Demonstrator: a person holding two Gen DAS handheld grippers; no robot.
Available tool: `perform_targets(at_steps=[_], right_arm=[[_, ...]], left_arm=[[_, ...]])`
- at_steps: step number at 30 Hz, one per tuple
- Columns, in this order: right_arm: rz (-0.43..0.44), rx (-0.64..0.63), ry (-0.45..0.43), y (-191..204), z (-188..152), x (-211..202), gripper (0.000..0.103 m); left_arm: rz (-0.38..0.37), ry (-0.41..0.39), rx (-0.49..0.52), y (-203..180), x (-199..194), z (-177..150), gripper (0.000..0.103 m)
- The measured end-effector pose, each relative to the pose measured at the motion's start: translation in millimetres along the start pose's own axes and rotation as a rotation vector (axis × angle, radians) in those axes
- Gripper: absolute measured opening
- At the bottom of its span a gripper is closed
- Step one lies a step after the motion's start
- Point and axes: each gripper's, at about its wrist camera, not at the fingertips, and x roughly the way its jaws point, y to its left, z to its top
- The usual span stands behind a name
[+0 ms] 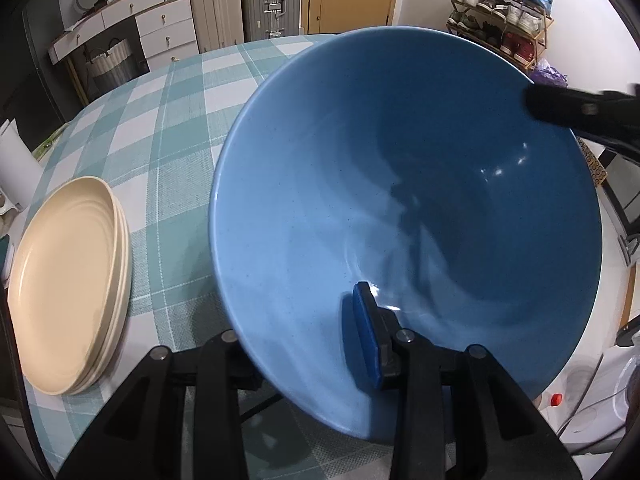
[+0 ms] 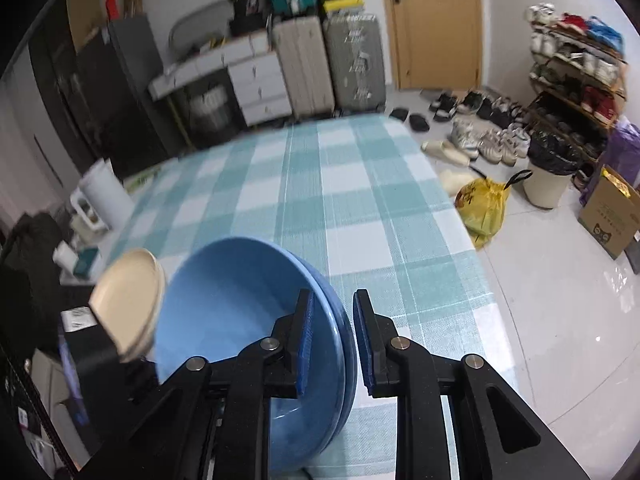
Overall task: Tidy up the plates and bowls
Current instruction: 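Open both tools and withdraw them from the bowl stack rim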
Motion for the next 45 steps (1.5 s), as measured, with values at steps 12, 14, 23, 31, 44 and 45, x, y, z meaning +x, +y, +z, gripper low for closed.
perform_targets(at_steps=[12, 14, 23, 31, 44, 45], right_arm=[[0.029, 0.057, 0.092, -22.9, 12.4, 40.4, 0.021], [0.018, 0.06, 0.097, -27.0, 10.6, 45.1, 0.021], [0.114, 0.136, 0.203, -46.2, -6.2, 80.2, 0.021], [0.117, 0.167, 0.175, -54.0, -1.6, 65.6, 0.021], [0.061, 0.176, -0.1, -58.1, 0.1, -13.5, 0.026], [0.063, 0.181, -0.118, -59.3, -2.4, -17.9, 0.032]], left_arm=[[0.031, -0.011, 0.021, 3.9, -2.7, 18.6, 0.038], [0.017, -0.016, 0.013, 6.8, -5.6, 23.4, 0.039], [0.036, -0.007, 0.018, 13.4, 1.0, 34.5, 0.045], [-0.023, 0.046, -0.056, 21.8, 8.0, 38.1, 0.046], [-0.038, -0.001, -0.163, 36.4, -7.9, 42.2, 0.046], [-0.042, -0.028, -0.179, 39.2, -13.6, 41.0, 0.046]])
